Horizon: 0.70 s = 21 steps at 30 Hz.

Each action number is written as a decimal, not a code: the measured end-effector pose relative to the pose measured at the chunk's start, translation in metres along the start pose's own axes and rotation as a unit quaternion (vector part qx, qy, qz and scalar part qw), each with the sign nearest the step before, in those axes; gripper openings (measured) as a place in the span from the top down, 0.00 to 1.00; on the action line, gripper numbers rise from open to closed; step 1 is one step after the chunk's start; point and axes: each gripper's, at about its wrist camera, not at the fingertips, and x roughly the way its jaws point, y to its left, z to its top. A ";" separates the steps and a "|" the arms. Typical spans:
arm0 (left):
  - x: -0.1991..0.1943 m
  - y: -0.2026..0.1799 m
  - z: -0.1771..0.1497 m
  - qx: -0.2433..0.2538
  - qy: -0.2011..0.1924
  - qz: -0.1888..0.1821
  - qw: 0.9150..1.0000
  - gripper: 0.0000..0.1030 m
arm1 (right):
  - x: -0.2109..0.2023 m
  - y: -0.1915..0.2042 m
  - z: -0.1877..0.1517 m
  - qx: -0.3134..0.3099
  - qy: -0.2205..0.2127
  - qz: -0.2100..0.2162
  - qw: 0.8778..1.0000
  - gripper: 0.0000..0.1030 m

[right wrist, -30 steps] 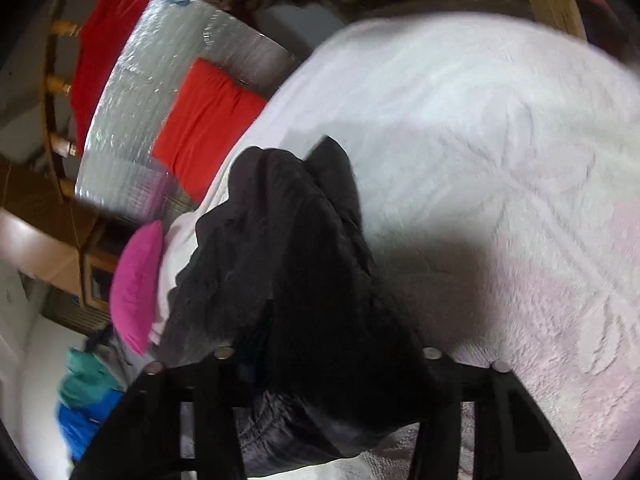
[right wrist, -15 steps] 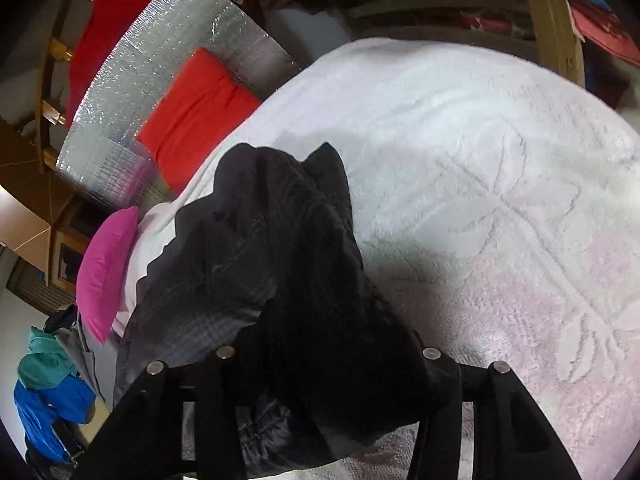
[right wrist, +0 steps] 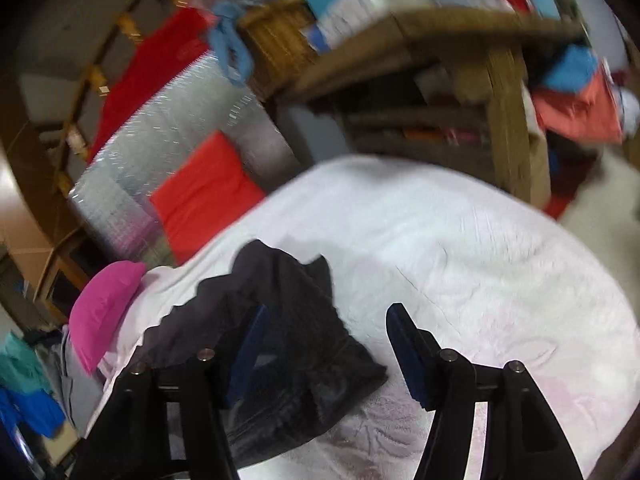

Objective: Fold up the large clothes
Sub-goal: 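Open both grippers and pull them back from the folded jacket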

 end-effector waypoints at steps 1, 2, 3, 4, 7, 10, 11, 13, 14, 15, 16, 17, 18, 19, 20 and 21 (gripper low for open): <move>-0.011 -0.004 -0.004 0.005 -0.004 0.000 1.000 0.26 | -0.009 0.007 -0.004 -0.015 -0.006 0.005 1.000 0.36; -0.016 -0.006 -0.006 0.010 -0.006 0.000 1.000 0.26 | -0.014 0.013 -0.007 -0.027 -0.006 0.006 1.000 0.36; -0.028 -0.012 -0.009 0.020 -0.012 0.001 1.000 0.26 | -0.021 0.023 -0.012 -0.046 -0.005 0.011 0.999 0.36; -0.039 -0.018 -0.013 0.031 -0.021 0.003 0.999 0.26 | -0.028 0.033 -0.016 -0.065 -0.004 0.019 0.998 0.36; -0.073 -0.034 -0.021 0.059 -0.045 0.006 0.997 0.16 | -0.044 0.060 -0.026 -0.101 0.004 0.038 0.994 0.33; -0.105 -0.045 -0.026 0.080 -0.073 0.010 0.994 0.11 | -0.065 0.085 -0.037 -0.139 0.007 0.047 0.989 0.32; -0.116 -0.048 -0.027 0.085 -0.081 0.006 0.993 0.11 | -0.074 0.093 -0.040 -0.151 0.008 0.051 0.987 0.32; -0.137 -0.050 -0.029 0.089 -0.091 -0.008 0.992 0.11 | -0.089 0.103 -0.046 -0.167 0.007 0.054 0.984 0.30; -0.145 -0.050 -0.030 0.088 -0.094 -0.014 0.992 0.11 | -0.097 0.109 -0.050 -0.177 0.006 0.051 0.983 0.30; -0.152 -0.050 -0.030 0.088 -0.096 -0.019 0.991 0.11 | -0.104 0.113 -0.053 -0.188 0.005 0.048 0.981 0.30; -0.161 -0.049 -0.030 0.089 -0.100 -0.023 0.991 0.11 | -0.110 0.116 -0.055 -0.197 0.004 0.048 0.979 0.30; -0.168 -0.050 -0.031 0.091 -0.104 -0.023 0.990 0.11 | -0.118 0.119 -0.059 -0.209 0.001 0.048 0.977 0.30; -0.176 -0.051 -0.031 0.091 -0.107 -0.022 0.990 0.11 | -0.126 0.123 -0.062 -0.219 -0.003 0.047 0.975 0.30; -0.184 -0.050 -0.031 0.091 -0.111 -0.020 0.989 0.11 | -0.131 0.124 -0.063 -0.224 -0.004 0.046 0.974 0.30; -0.191 -0.049 -0.032 0.090 -0.115 -0.020 0.989 0.10 | -0.138 0.126 -0.065 -0.229 -0.006 0.045 0.972 0.30; -0.196 -0.048 -0.032 0.090 -0.117 -0.020 0.989 0.10 | -0.143 0.127 -0.066 -0.233 -0.007 0.046 0.971 0.30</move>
